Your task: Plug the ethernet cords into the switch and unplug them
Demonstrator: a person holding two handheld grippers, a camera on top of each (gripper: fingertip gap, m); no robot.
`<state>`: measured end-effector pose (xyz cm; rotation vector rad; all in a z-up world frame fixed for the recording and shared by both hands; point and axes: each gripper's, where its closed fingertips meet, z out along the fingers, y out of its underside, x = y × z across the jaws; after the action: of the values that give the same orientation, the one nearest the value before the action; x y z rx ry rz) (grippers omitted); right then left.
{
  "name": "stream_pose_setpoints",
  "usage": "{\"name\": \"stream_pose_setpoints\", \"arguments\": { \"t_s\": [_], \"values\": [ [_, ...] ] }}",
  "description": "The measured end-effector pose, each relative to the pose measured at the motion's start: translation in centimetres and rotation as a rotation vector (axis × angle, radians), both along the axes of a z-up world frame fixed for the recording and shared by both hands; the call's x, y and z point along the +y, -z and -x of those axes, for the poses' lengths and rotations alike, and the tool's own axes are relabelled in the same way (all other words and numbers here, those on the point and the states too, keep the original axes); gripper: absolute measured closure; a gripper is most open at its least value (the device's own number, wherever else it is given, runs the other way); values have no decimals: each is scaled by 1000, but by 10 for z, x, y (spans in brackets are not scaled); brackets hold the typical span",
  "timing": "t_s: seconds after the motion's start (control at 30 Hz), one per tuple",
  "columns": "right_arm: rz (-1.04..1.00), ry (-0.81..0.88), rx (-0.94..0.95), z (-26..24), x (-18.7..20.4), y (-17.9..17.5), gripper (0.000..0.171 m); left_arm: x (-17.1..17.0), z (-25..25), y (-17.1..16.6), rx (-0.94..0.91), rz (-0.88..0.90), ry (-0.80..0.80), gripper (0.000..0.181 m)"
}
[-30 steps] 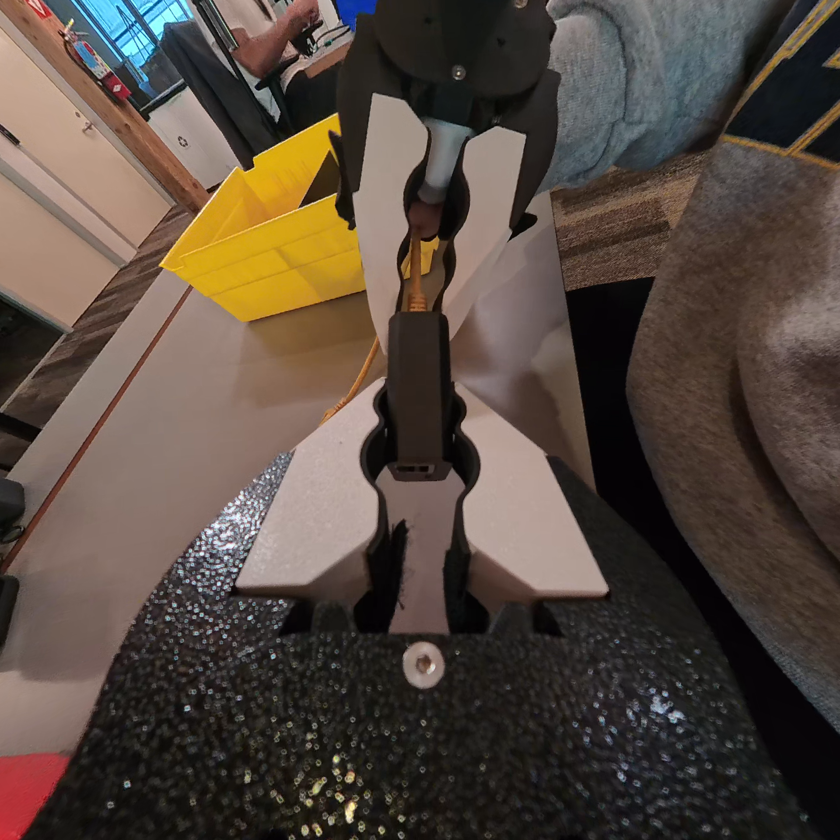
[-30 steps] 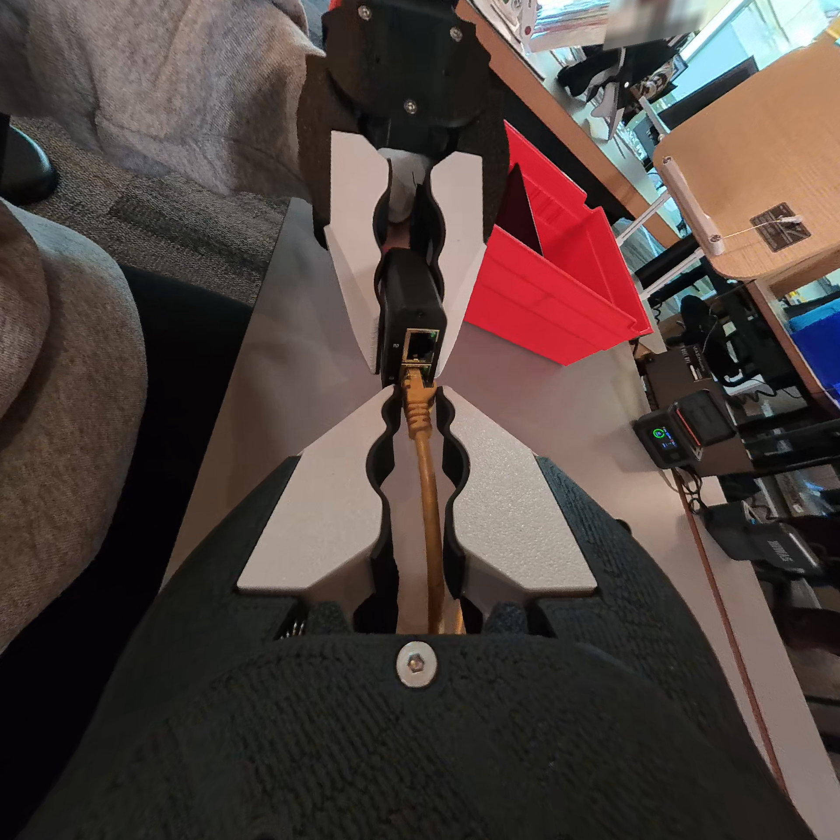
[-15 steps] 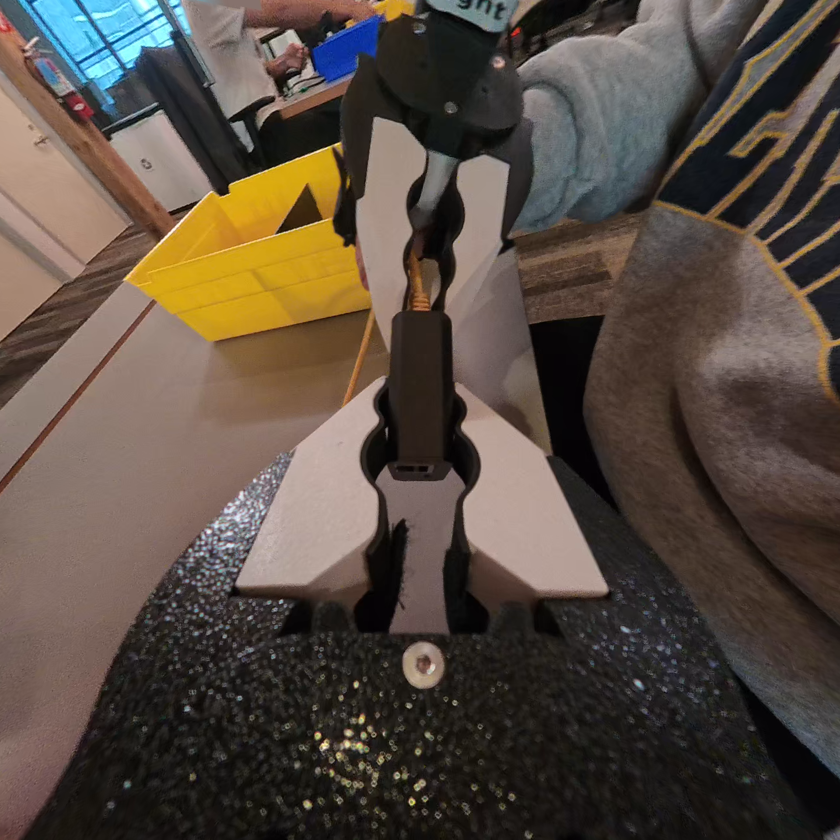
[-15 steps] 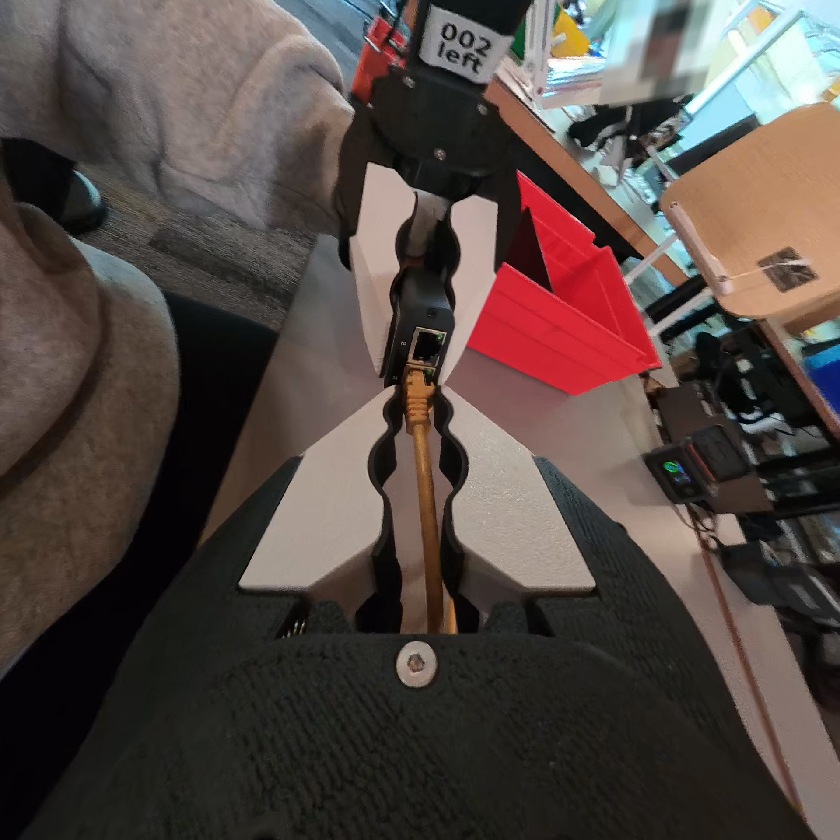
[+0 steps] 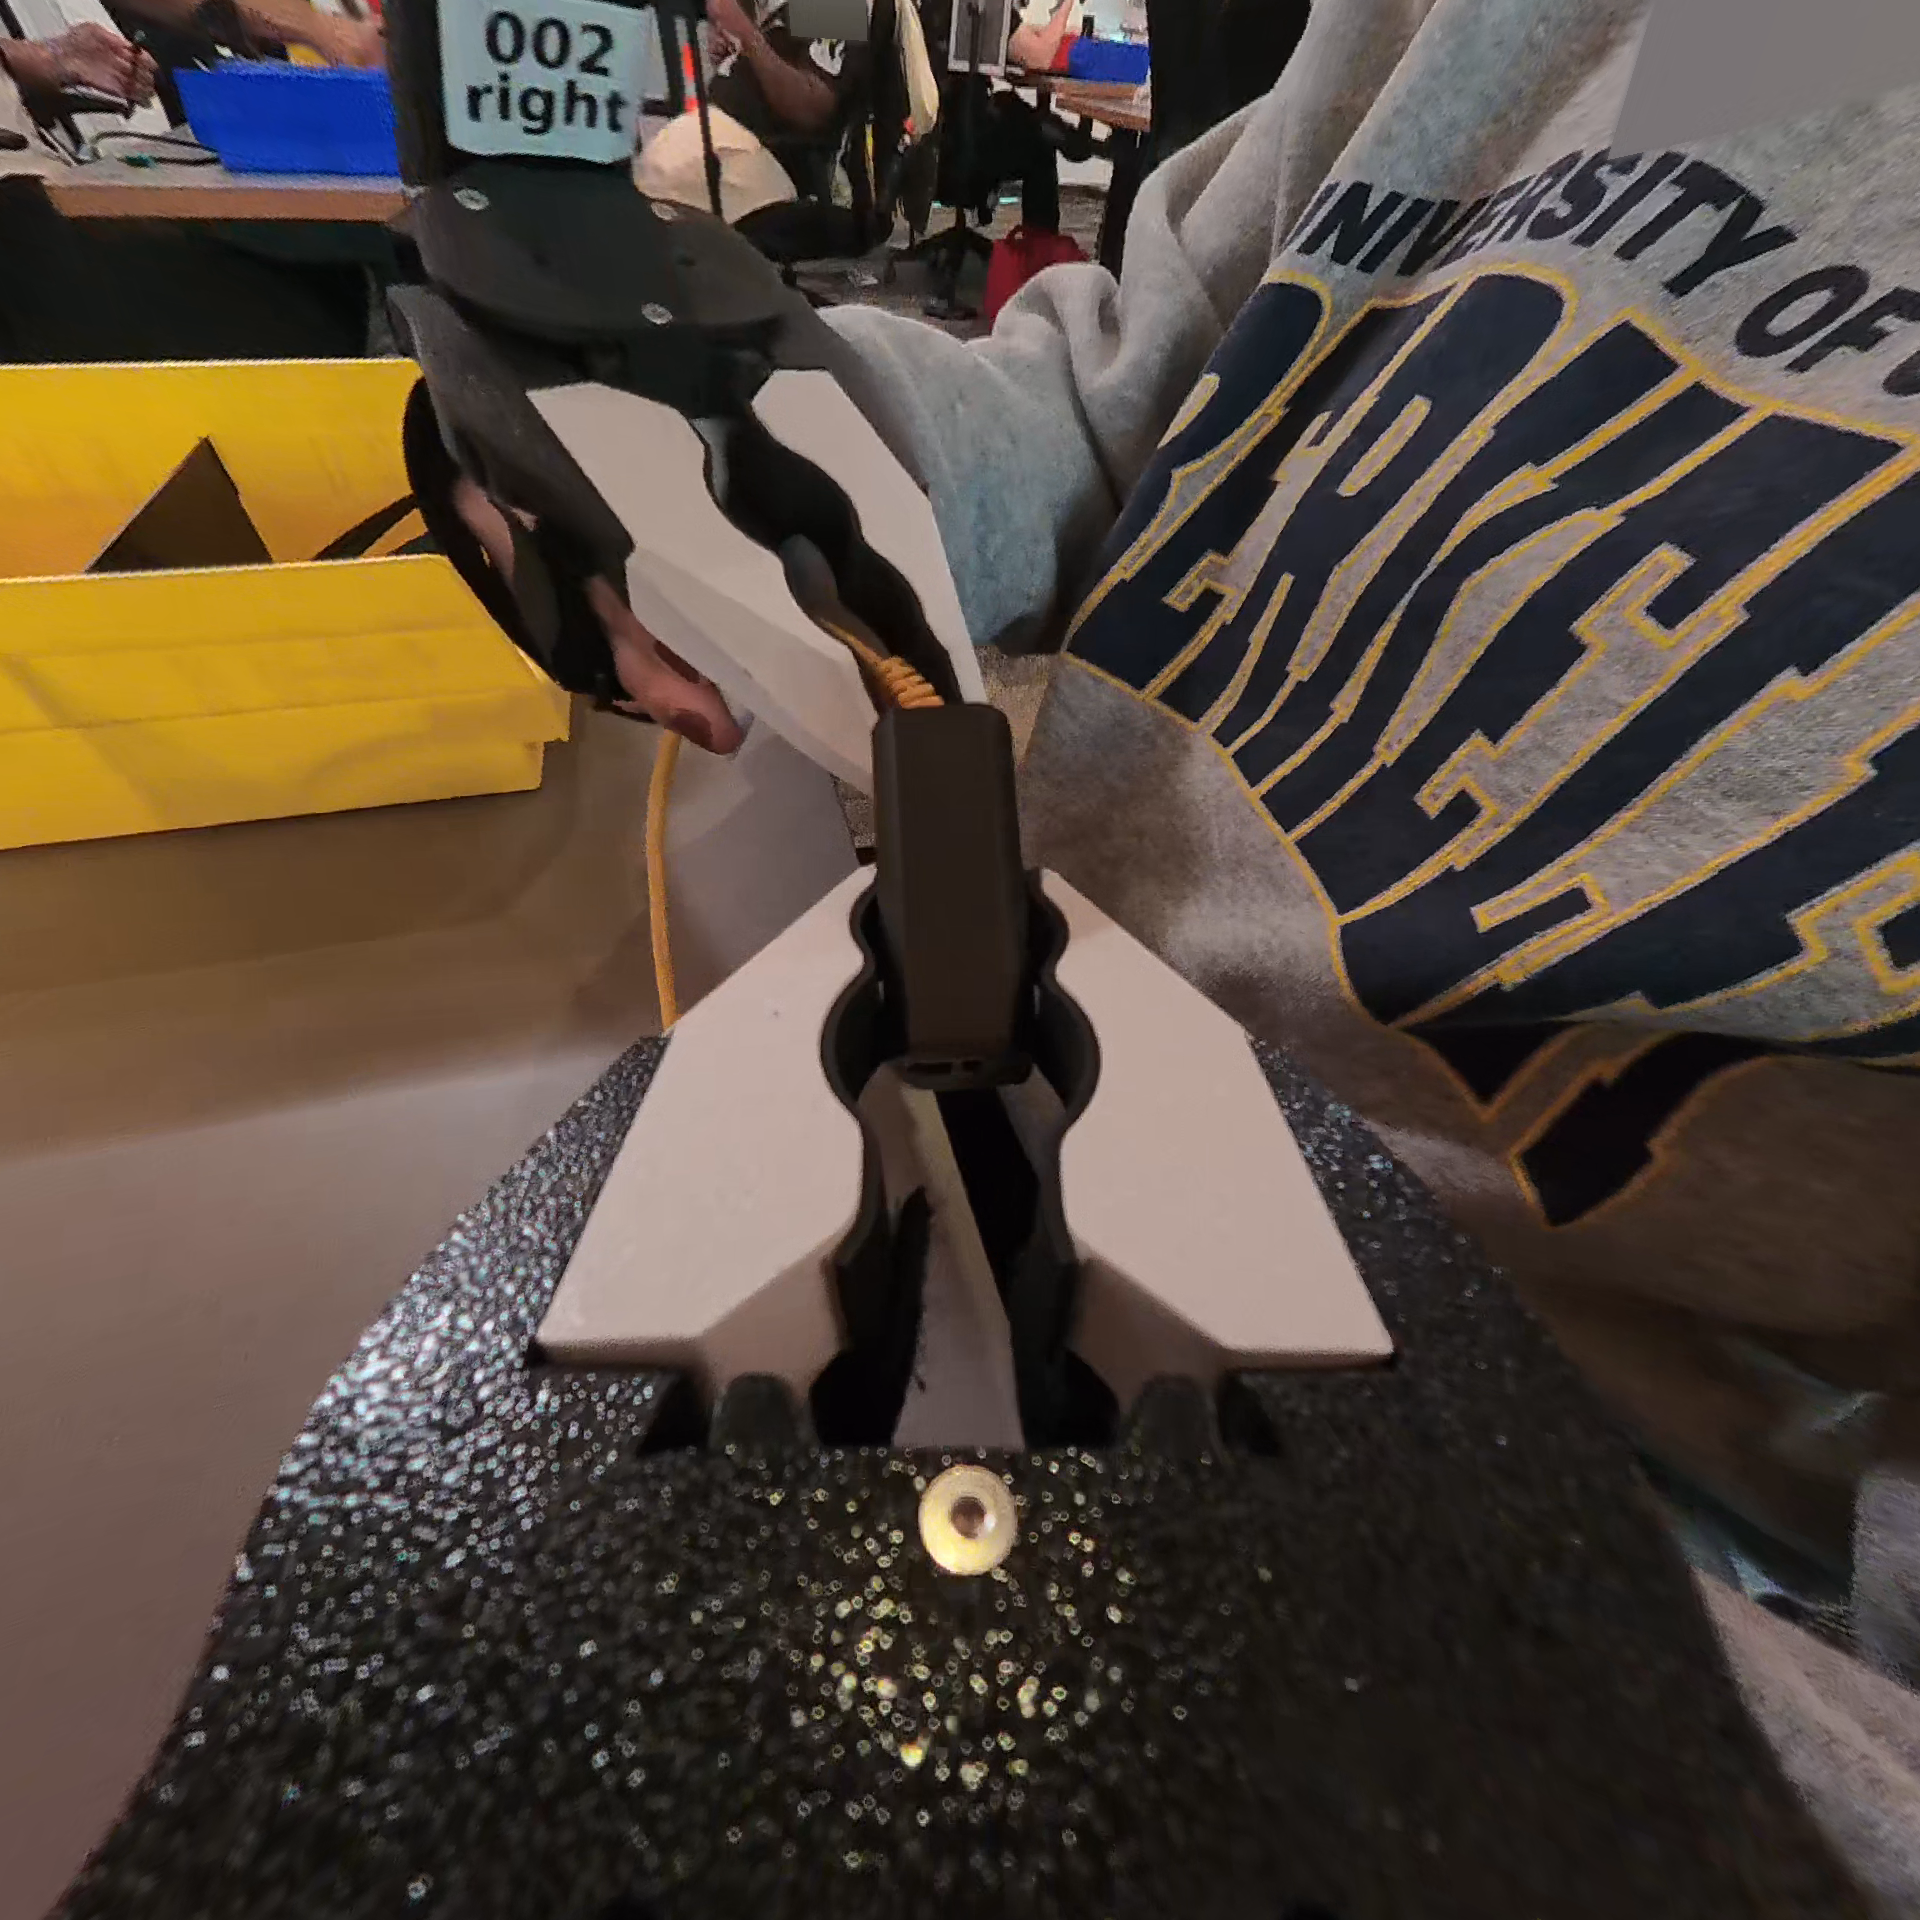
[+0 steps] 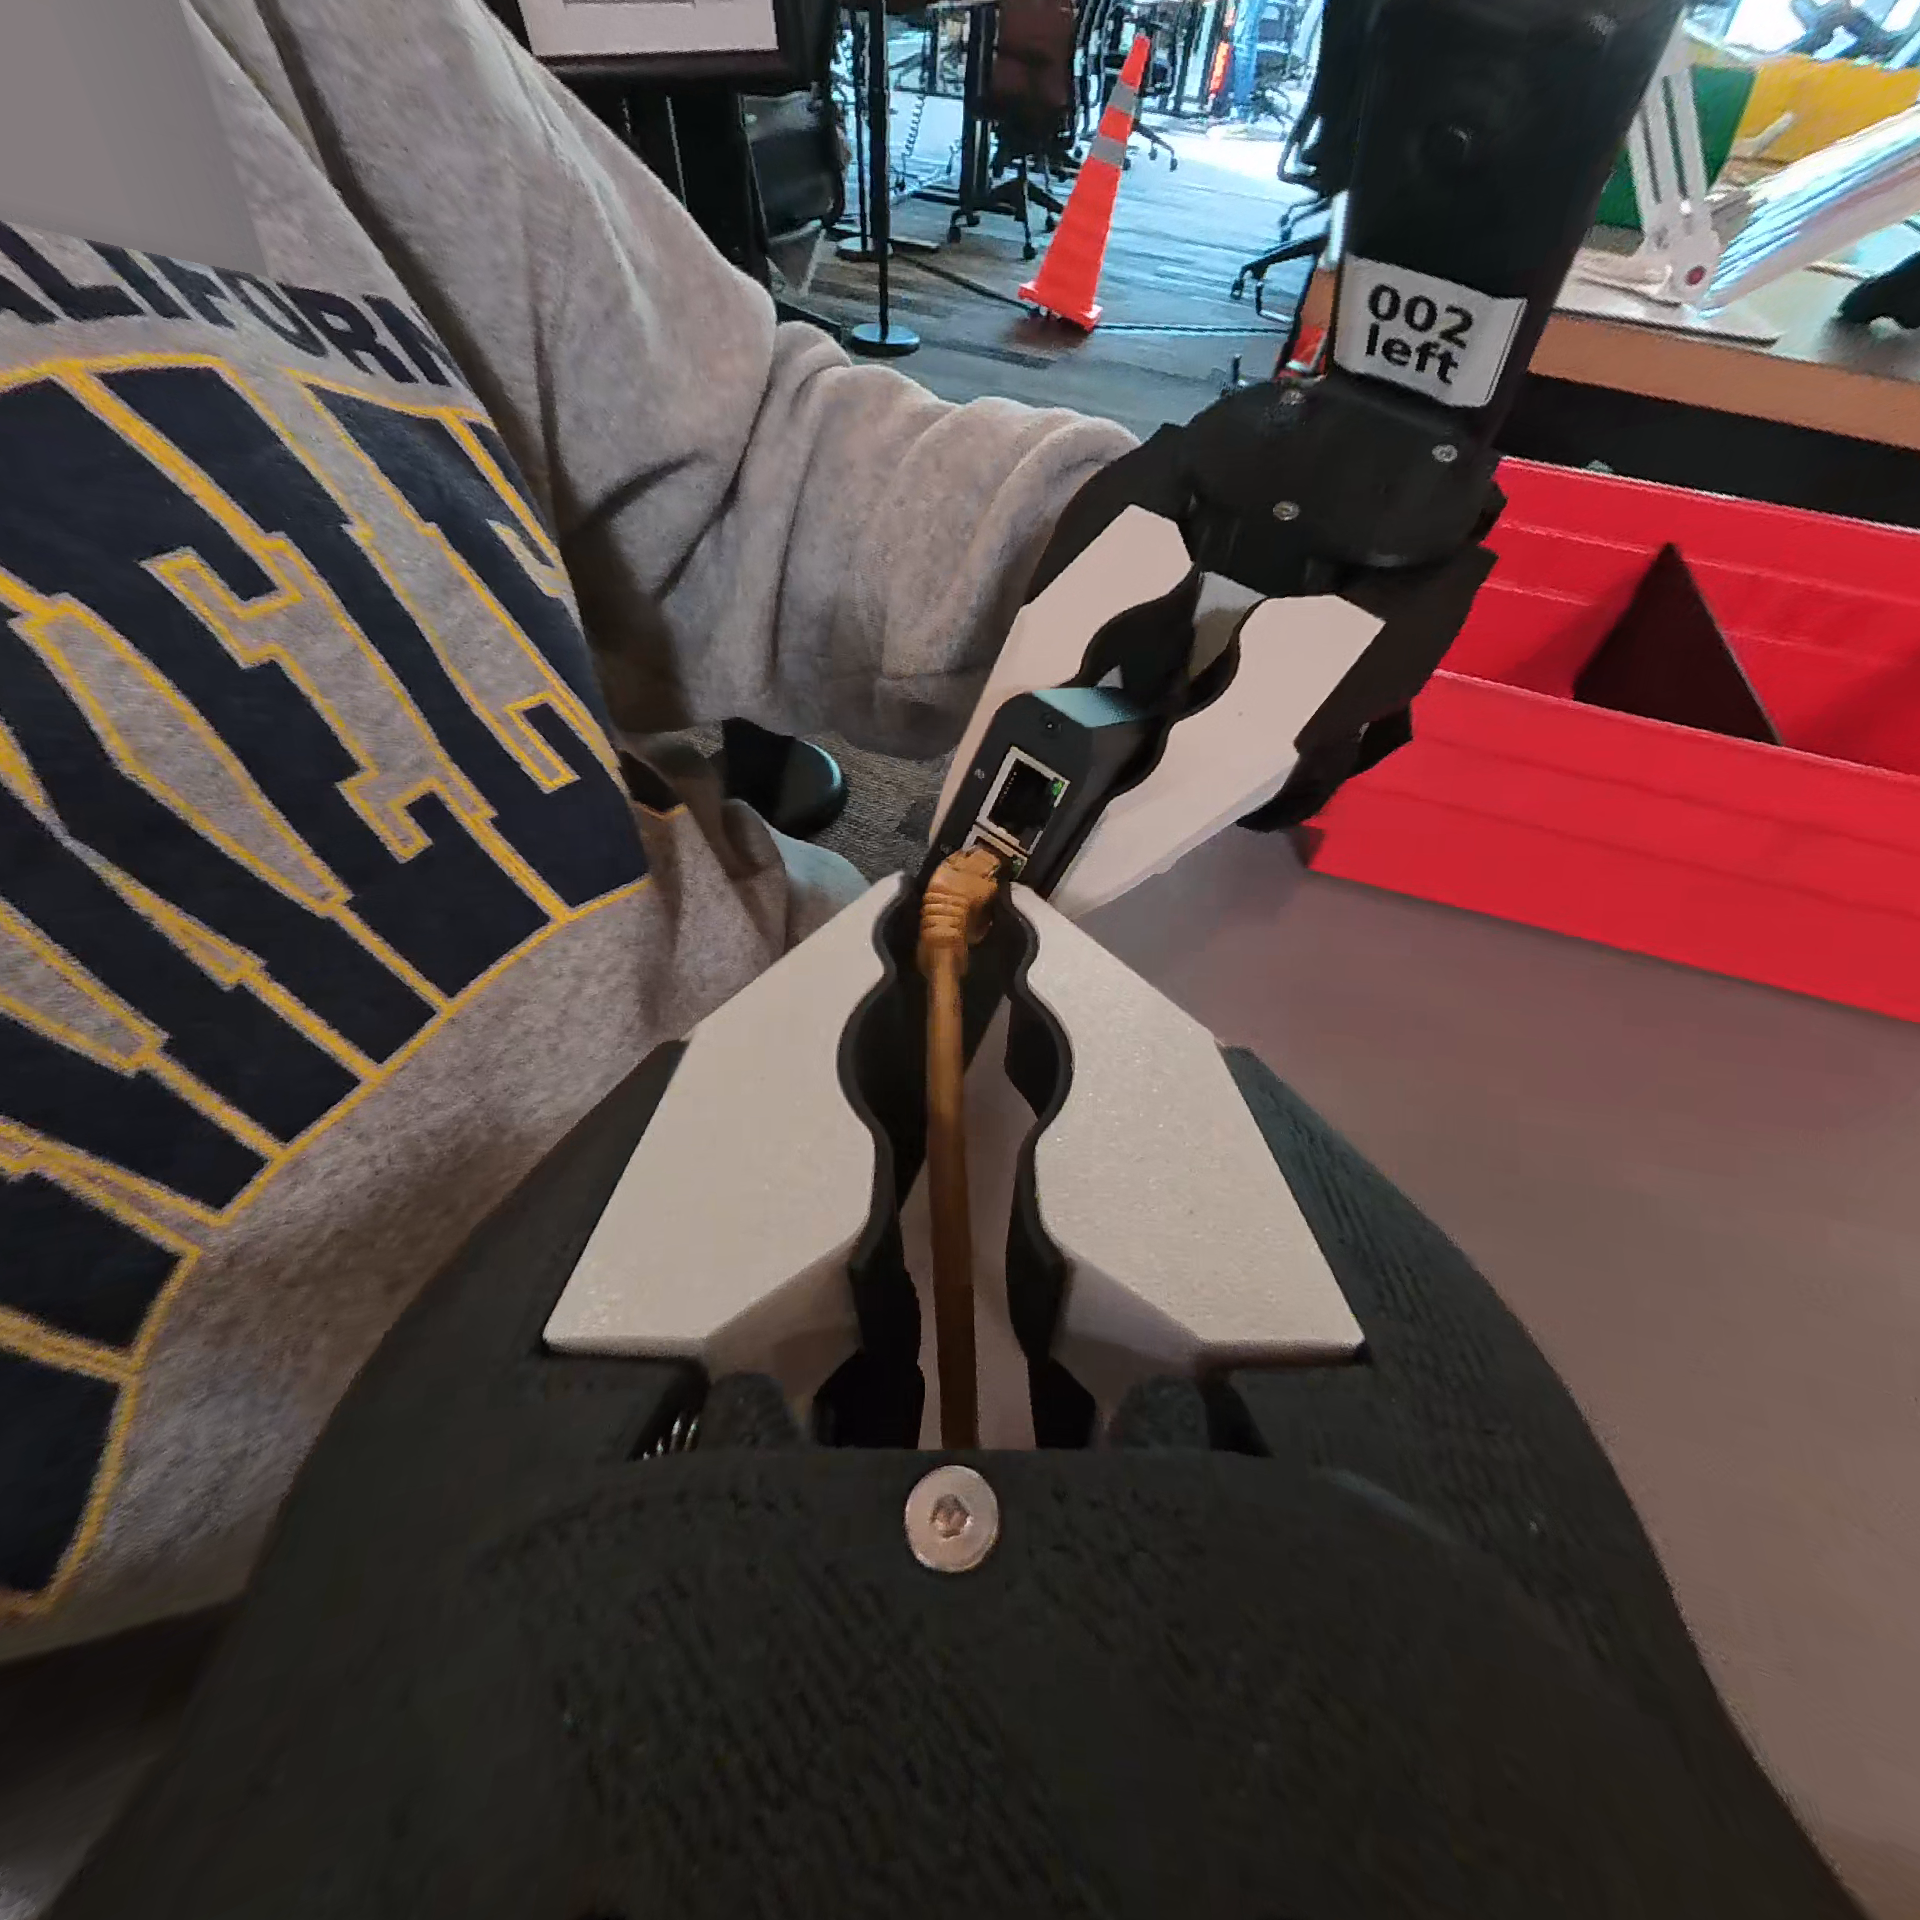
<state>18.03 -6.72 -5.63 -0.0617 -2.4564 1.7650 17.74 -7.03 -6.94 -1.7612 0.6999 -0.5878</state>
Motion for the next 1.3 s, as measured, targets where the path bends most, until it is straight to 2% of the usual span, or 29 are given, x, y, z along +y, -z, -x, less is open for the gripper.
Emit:
{"name": "stream_pose_setpoints", "arguments": {
  "t_s": [0.13, 0.17, 0.23, 0.3, 0.4, 0.53, 0.67, 0.8, 0.93, 1.13, 1.3],
  "values": [
    [-18, -26, -43, -6, 1, 2, 160, -2, -4, 3, 21, 16, 16, 158],
    [-9, -78, -75, -15, 5, 0, 161, -10, -5, 6, 47, 16, 59, 159],
    [94, -72, -107, -18, 24, -20, 162, -21, 18, 1, 26, -2, -27, 159],
    [175, 6, -64, -7, 44, -42, 161, -30, 44, -22, -32, -104, -130, 160],
    [216, 148, 66, 12, 58, -66, 161, -28, 71, -41, 13, -209, -273, 160],
    [273, 377, 342, 28, 79, -112, 160, -15, 90, -30, 50, -233, -413, 160],
    [312, 588, 586, 19, 115, -167, 160, -5, 89, -20, 100, -210, -442, 159],
    [253, 771, 734, 6, 158, -194, 160, 1, 82, -16, 136, -213, -443, 160],
    [186, 911, 708, 10, 206, -184, 161, 5, 78, -6, 180, -183, -436, 159],
    [121, 946, 501, 27, 249, -129, 160, 7, 77, 1, 212, -162, -430, 159],
    [-128, 1031, 455, 46, 273, -75, 160, 7, 77, 4, 225, -163, -433, 159]
  ]
}}
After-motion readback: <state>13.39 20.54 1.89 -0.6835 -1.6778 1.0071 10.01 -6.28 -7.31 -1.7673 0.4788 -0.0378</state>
